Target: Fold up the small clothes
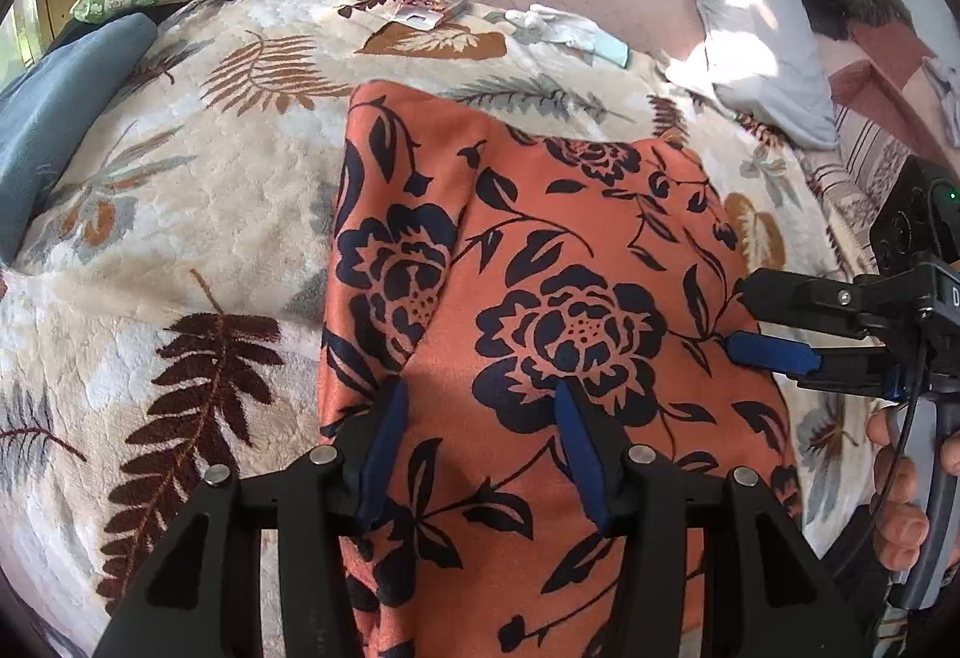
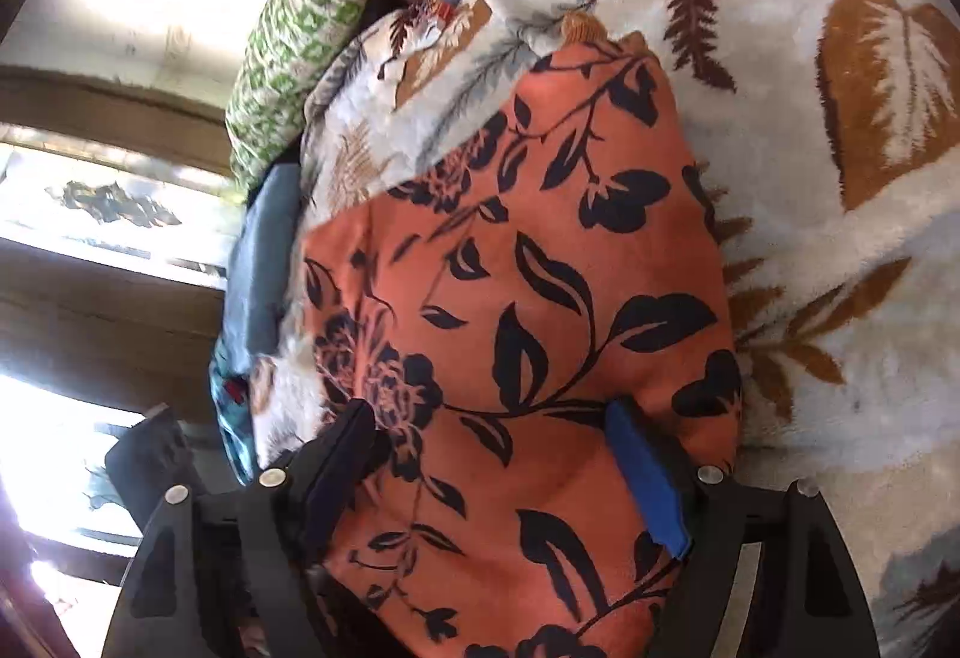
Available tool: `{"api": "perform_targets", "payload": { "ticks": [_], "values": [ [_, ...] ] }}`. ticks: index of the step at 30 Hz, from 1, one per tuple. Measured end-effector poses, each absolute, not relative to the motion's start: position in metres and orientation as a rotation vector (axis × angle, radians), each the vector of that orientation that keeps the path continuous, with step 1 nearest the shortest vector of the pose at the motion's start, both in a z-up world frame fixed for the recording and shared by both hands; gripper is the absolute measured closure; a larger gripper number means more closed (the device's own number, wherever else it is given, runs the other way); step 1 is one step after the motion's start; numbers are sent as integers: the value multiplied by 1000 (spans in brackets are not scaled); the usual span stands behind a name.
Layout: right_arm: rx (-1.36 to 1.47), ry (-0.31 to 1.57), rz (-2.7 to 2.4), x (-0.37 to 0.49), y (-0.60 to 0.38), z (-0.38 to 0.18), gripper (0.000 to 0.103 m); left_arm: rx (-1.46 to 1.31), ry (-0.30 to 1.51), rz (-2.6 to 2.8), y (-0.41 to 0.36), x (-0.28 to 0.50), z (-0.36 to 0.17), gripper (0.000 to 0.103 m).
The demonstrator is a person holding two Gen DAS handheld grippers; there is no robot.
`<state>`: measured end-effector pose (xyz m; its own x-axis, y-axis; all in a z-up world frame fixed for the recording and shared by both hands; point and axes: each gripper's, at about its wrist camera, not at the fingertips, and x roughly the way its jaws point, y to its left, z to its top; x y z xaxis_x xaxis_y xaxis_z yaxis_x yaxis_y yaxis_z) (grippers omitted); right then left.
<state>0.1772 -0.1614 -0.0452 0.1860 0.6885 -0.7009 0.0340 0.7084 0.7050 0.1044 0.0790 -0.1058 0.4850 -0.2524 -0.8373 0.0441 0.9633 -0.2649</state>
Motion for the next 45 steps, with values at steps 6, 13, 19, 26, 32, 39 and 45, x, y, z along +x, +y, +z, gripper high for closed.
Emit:
{"api": "perform_targets", "payload": {
  "ticks": [6,13,19,26,32,39,45],
  "values": [
    [592,1197,502,152,-198,-12,19,-416,915,-102,145,84,-83,18],
    [774,1238,532,154,-225,-66,19,-528,1031,-203,147,101,-123,18],
    [731,1305,585,163,-192,-84,39,-425,1106,-229,114,106,-138,61],
    [424,1268,557,161,-168,-44,64,-207,1050,-148,78,103,-98,81],
    [333,1117,544,161,-192,25,64,-189,882,-213,49,101,-30,81],
    [338,1016,482,190,-256,69,64,-215,843,-286,1,148,-21,80],
    [350,1164,362,211,-274,-18,55,-205,1170,-183,-24,179,-128,73]
  ]
}}
